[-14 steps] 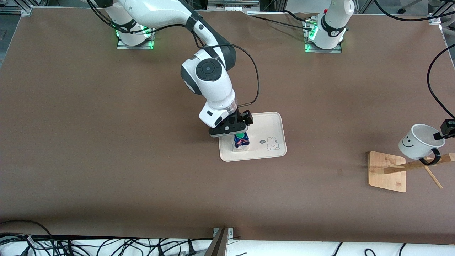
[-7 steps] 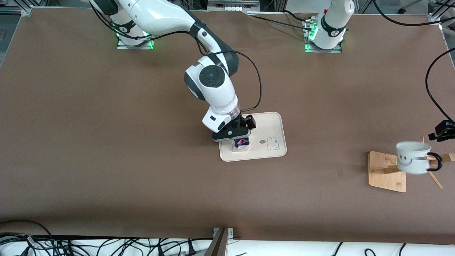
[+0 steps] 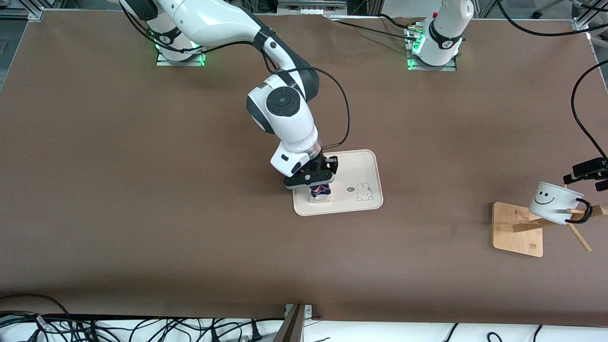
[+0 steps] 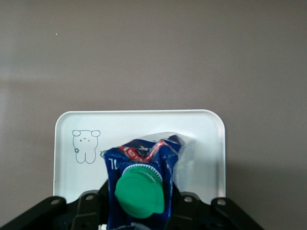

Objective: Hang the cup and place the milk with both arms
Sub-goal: 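Hang the mug handle on the stand peg with the left gripper, then lift the milk carton with the right gripper while the left gripper withdraws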

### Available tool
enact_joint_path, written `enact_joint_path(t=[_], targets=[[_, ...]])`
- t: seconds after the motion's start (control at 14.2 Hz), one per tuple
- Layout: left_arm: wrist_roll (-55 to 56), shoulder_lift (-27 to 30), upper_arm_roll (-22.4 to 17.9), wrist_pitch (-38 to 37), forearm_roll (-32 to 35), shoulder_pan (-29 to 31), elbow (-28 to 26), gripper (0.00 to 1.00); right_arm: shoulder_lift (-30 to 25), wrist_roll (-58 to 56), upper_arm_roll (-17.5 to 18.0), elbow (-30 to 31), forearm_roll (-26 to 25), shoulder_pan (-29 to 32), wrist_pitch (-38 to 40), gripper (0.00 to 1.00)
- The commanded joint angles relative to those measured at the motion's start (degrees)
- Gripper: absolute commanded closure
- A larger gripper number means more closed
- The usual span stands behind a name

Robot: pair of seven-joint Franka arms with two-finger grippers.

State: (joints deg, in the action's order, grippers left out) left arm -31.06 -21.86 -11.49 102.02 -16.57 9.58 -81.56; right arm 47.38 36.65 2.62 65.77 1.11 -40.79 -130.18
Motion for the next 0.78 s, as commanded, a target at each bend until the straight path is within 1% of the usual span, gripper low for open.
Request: enact_joint_path(t=[0.0,0.14,0.35,0.42,0.56,0.64,0.71], targets=[[5.37,0.94,0.24,-8.04,1.53,-2.53,5.52,0.0,0.87,-0.88,0.37,-1.96,1.79,0.01,0.63,0.82],[11.34,3.04,0.32,-10.7,6.53,-6.74,6.5,0.0,0.61,-0.79,0.37,-1.96,1.79,-0.08,0.81,0.82],[21.27,5.24,0.32,-14.82,10.58,-13.68,6.24,0.0,-0.35,-0.44,0.63,-2.05,1.88,-0.51,1.42,0.82],[24.26,5.86,0.32,-16.05,11.55,-15.8,6.24,0.0,-1.66,-0.35,0.89,-2.05,1.79,-0.52,3.6,0.82],[29.02,6.74,0.32,-17.9,13.84,-19.14,6.15,0.0,-5.08,-0.87,0.19,-2.14,1.62,0.1,11.92,0.82],[29.38,7.26,0.41,-18.61,13.93,-19.94,6.06,0.0,-8.41,-1.05,-0.33,-2.14,1.53,0.62,15.88,0.82],[29.47,8.14,0.59,-19.05,13.94,-20.3,5.89,0.0,-11.31,-1.57,-0.34,-2.14,1.44,2.63,20.1,0.82]])
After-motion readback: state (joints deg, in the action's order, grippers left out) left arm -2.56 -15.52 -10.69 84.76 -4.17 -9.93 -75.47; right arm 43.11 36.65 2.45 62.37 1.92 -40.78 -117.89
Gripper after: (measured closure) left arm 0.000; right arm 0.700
